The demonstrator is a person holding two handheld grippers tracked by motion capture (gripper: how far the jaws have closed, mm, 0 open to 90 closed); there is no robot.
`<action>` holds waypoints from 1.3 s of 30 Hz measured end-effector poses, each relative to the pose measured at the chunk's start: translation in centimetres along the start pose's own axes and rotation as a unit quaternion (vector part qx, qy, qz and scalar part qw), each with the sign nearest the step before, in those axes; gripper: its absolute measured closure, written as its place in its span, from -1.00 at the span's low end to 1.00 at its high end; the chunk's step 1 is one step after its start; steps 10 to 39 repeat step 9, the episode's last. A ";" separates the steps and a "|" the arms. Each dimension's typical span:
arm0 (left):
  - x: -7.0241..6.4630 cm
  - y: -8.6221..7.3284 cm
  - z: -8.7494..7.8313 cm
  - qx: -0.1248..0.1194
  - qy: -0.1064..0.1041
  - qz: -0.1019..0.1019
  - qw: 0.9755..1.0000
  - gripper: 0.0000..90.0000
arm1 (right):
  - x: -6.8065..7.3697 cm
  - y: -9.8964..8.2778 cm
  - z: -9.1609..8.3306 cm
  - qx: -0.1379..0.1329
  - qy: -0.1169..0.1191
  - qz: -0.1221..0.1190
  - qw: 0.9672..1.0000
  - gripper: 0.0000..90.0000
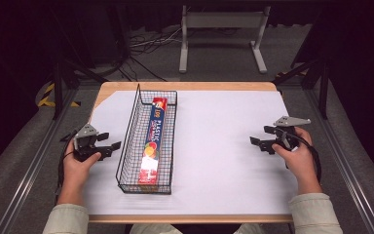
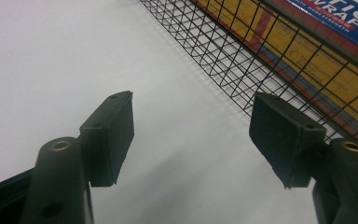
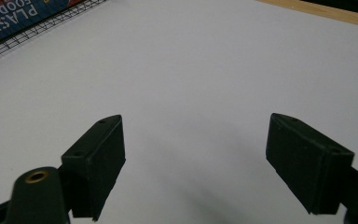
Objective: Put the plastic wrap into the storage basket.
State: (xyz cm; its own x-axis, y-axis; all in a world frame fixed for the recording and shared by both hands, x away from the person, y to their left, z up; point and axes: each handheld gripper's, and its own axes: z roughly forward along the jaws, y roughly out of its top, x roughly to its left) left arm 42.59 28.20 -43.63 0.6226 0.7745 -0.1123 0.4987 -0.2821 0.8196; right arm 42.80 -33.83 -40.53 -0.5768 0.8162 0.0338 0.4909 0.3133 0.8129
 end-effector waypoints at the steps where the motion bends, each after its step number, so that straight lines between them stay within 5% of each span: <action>1: -0.1 0.0 0.0 -0.001 0.001 0.002 1.000 -0.31 | 0.1 0.0 0.0 0.003 0.001 0.001 1.000 -0.55; 8: -0.6 0.1 0.1 0.018 0.013 0.015 1.000 -0.36 | 0.1 0.1 -0.1 -0.001 0.001 -0.001 1.000 -0.57; 39: -0.6 0.1 0.1 0.018 0.015 0.016 1.000 -0.37 | 0.1 0.1 -0.1 -0.002 0.002 0.000 1.000 -0.57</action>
